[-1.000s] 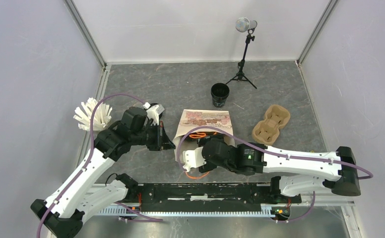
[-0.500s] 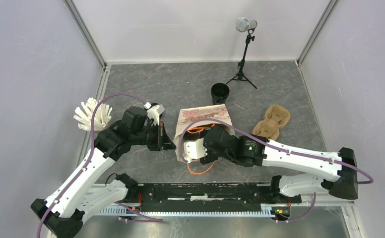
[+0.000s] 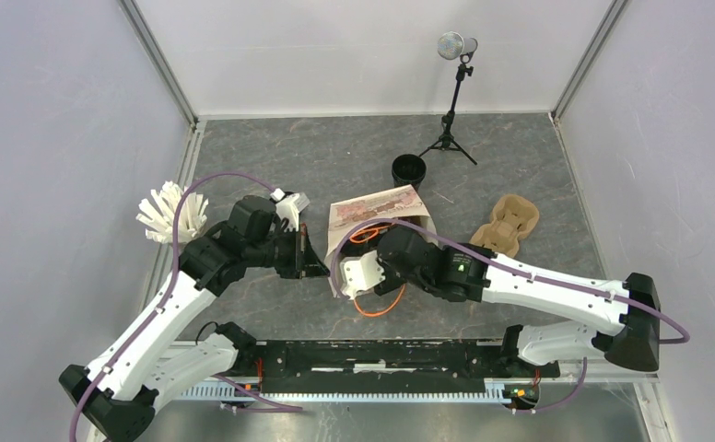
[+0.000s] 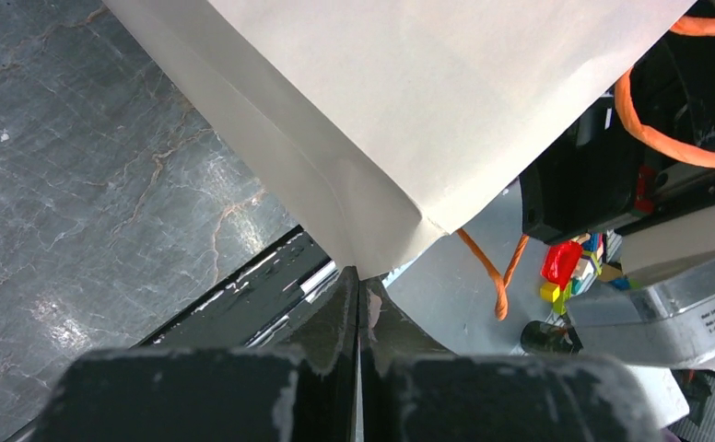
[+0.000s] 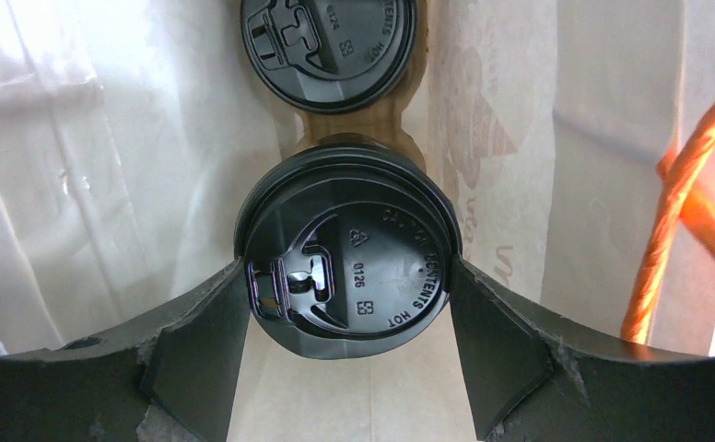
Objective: Pack the takeout coffee
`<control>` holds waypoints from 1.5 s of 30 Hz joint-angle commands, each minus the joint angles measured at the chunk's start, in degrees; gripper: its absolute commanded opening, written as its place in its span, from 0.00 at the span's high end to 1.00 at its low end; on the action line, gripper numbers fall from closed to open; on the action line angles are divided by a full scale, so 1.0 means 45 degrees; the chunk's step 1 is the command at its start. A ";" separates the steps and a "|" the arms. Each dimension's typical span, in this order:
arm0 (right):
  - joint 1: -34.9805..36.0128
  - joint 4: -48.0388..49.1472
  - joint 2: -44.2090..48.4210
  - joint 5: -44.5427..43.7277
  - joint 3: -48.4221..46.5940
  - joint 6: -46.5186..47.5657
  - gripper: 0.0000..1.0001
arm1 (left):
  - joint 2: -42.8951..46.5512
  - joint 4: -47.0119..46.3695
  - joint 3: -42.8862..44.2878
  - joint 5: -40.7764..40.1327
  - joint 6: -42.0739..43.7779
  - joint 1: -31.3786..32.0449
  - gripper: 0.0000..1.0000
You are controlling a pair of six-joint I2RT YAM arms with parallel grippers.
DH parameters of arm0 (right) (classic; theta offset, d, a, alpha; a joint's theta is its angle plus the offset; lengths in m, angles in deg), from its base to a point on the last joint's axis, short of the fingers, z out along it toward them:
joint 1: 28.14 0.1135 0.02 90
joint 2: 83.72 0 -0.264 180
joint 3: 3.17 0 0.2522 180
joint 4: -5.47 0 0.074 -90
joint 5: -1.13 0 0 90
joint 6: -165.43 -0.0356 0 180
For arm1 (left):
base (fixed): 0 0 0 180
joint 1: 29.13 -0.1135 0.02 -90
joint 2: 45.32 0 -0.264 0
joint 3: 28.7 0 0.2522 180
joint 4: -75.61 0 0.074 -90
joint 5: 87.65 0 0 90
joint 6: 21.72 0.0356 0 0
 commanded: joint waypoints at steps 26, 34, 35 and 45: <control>-0.0425 -0.0317 -0.0891 0.3024 -0.1360 0.1702 0.37 | -0.0829 0.1006 0.2535 -0.1900 0.0654 -0.0002 0.72; -0.0405 -0.0013 -0.0826 0.3114 -0.1346 0.1524 0.37 | 0.0183 0.1715 0.2277 -0.2395 -0.1296 -0.0002 0.40; -0.0405 0.0048 -0.0802 0.3188 -0.1289 0.1490 0.37 | 0.0292 0.1543 0.2078 -0.2409 -0.1485 -0.0001 0.40; -0.0409 0.0498 -0.0805 0.3339 -0.1369 0.0997 0.37 | 0.0423 -0.0332 0.0282 -0.3188 -0.2384 0.0086 0.41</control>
